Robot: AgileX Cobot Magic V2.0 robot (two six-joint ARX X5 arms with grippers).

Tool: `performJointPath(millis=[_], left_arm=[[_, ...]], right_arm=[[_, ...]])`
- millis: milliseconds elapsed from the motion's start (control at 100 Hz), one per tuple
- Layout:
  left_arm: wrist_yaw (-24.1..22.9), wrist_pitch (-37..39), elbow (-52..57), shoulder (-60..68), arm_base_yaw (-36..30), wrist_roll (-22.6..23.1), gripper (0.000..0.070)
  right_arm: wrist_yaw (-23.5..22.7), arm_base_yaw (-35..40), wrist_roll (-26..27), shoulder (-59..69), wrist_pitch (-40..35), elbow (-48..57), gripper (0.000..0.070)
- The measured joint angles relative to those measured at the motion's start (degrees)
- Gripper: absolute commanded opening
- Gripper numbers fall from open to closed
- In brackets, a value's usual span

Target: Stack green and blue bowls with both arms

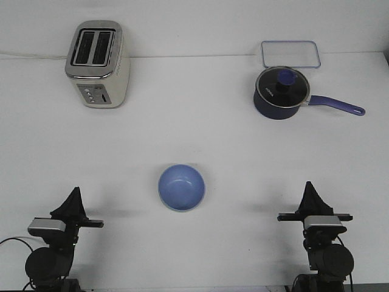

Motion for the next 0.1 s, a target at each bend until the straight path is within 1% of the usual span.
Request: performJointPath(millis=[100], left_arm=[[0.0, -0.02, 0.0, 0.0, 0.0, 0.0, 0.0011]], right_arm=[[0.0, 0.0, 0.0, 0.0, 0.0, 0.0, 0.0]])
